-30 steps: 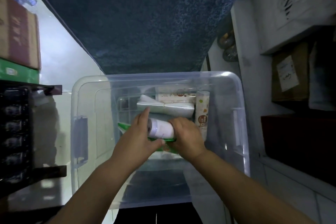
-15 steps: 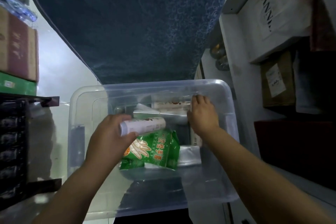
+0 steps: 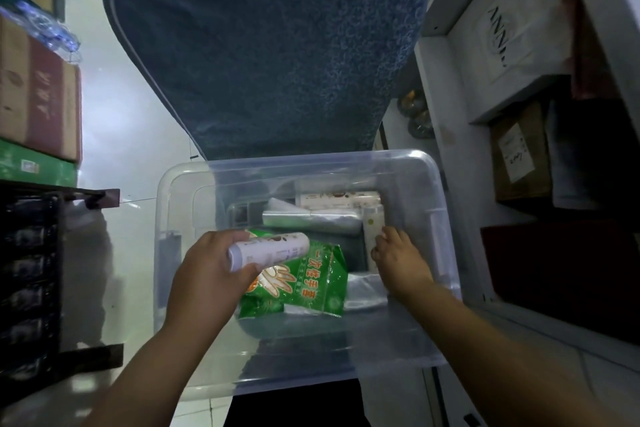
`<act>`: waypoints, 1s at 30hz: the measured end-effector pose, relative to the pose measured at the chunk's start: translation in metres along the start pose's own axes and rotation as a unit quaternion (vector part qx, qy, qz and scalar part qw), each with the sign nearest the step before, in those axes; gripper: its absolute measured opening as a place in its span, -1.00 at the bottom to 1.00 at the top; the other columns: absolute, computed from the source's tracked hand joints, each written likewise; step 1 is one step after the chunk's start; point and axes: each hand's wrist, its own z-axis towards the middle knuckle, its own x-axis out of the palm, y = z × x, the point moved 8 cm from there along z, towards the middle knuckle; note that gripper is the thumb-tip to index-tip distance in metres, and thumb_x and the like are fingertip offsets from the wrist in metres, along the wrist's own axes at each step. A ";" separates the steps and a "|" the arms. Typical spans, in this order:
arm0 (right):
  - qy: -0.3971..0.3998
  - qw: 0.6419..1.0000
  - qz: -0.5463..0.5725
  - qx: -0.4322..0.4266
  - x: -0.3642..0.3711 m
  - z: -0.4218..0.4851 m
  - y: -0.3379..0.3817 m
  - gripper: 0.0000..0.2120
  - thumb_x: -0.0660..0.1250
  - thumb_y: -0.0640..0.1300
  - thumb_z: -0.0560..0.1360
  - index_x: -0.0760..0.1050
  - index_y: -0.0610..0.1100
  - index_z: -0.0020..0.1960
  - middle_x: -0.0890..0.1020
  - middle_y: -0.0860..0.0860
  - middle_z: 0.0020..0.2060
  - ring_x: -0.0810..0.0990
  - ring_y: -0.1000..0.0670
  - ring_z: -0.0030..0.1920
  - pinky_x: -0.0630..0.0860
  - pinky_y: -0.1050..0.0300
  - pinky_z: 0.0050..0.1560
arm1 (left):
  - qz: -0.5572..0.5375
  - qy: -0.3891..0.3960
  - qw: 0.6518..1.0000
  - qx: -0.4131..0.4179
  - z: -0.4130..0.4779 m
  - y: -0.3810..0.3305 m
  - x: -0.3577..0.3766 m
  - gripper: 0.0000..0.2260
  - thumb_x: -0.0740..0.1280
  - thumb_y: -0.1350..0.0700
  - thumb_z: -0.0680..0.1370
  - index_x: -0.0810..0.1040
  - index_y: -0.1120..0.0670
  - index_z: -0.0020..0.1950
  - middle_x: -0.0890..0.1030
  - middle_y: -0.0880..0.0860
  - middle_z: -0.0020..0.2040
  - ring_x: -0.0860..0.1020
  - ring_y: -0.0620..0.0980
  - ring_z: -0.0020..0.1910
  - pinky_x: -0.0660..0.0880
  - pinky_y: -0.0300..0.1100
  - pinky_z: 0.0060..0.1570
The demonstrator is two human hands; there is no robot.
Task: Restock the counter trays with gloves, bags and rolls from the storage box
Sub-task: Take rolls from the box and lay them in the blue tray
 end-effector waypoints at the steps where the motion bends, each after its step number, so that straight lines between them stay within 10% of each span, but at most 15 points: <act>1: -0.020 0.999 0.029 0.012 -0.004 0.004 0.000 -0.62 0.24 -0.30 0.49 0.36 -0.21 0.30 0.38 -0.15 0.31 0.35 -0.13 0.26 0.40 0.02 0.27 | 0.004 0.000 1.000 0.004 0.000 0.000 0.002 -0.60 0.51 0.07 0.34 0.54 -0.01 0.15 0.58 0.01 0.08 0.48 -0.06 -0.09 0.37 -0.20 -0.20; 6: -0.036 0.997 0.036 0.054 -0.001 0.052 0.003 -0.42 0.16 -0.38 0.51 0.06 -0.24 0.47 0.13 -0.16 0.48 0.15 -0.17 0.45 0.27 -0.04 0.38 | 0.020 0.000 1.000 0.016 0.004 0.007 0.015 -0.60 0.51 0.07 0.35 0.54 -0.03 0.15 0.58 -0.01 0.08 0.47 -0.07 -0.09 0.37 -0.20 -0.21; 15: -0.019 0.994 0.073 0.081 -0.007 0.056 -0.002 -0.70 0.25 -0.31 0.47 0.31 -0.24 0.18 0.53 -0.28 0.12 0.56 -0.27 0.04 0.50 -0.05 -0.05 | 0.011 0.015 0.999 0.027 -0.002 0.005 0.014 -0.61 0.51 0.13 0.33 0.55 -0.02 0.14 0.56 -0.01 0.06 0.45 -0.07 -0.09 0.34 -0.20 -0.17; 21: 0.004 0.991 0.107 0.078 -0.051 -0.002 -0.005 -0.45 0.49 -0.10 0.34 0.40 -0.22 0.25 0.47 -0.22 0.16 0.48 -0.21 0.13 0.45 0.02 0.09 | -0.008 0.018 0.998 0.067 -0.010 -0.022 -0.007 -0.61 0.50 0.11 0.34 0.54 -0.03 0.14 0.55 -0.03 0.08 0.48 -0.08 -0.09 0.37 -0.22 -0.23; 30: -0.182 0.959 0.155 0.153 -0.181 -0.170 -0.016 -0.59 0.44 0.15 0.35 0.48 -0.15 -0.03 0.64 -0.11 -0.14 0.61 -0.11 -0.16 0.46 0.07 -0.26 | -0.043 0.045 0.983 0.172 -0.053 -0.103 -0.047 -0.64 0.48 0.13 0.38 0.52 -0.07 0.14 0.51 -0.07 0.01 0.46 -0.10 -0.12 0.29 -0.36 -0.30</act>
